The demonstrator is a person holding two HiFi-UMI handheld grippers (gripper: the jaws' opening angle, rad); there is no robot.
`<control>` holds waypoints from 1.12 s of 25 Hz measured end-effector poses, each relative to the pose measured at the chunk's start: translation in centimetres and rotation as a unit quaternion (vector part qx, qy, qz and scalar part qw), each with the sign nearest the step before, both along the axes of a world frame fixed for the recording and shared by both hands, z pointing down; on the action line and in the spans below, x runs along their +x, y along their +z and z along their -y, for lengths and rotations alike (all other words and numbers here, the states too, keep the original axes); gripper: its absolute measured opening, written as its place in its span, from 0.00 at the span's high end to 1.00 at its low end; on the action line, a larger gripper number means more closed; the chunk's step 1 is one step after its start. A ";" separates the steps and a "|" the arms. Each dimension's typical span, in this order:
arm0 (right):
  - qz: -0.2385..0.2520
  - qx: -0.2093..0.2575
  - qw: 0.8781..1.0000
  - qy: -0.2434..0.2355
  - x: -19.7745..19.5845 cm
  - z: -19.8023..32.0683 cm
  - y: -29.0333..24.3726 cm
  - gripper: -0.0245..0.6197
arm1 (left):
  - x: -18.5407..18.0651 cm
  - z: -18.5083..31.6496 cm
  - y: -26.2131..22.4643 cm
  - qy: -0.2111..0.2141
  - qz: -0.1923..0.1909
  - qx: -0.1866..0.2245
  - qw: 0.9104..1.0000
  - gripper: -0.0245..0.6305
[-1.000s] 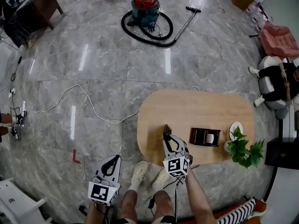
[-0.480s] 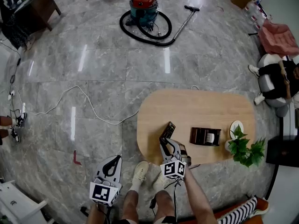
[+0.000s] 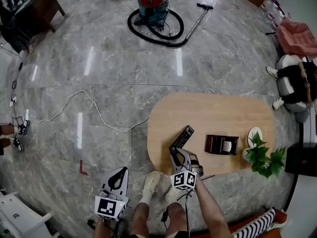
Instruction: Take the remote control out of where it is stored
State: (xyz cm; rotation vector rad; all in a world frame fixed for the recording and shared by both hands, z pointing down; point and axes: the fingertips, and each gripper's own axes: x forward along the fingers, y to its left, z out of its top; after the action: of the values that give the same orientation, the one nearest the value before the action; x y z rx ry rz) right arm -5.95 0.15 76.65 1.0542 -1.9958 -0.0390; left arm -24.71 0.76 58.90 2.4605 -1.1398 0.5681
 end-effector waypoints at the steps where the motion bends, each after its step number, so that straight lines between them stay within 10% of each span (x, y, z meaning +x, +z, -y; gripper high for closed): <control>1: -0.002 0.000 1.000 -0.001 -0.1 -0.1 0.2 0.77 | 0.0 -0.1 0.3 -0.001 -0.001 -0.003 1.000 0.95; 28: -0.023 -0.026 0.999 -0.002 -0.7 -1.9 7.0 0.76 | 0.3 -1.6 4.3 0.003 0.017 -0.039 0.999 0.95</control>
State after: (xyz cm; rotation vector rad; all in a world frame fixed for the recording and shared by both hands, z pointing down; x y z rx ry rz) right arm -6.61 2.02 83.66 1.0073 -1.9473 -0.0129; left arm -24.37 2.39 63.17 2.3965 -1.1029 0.6449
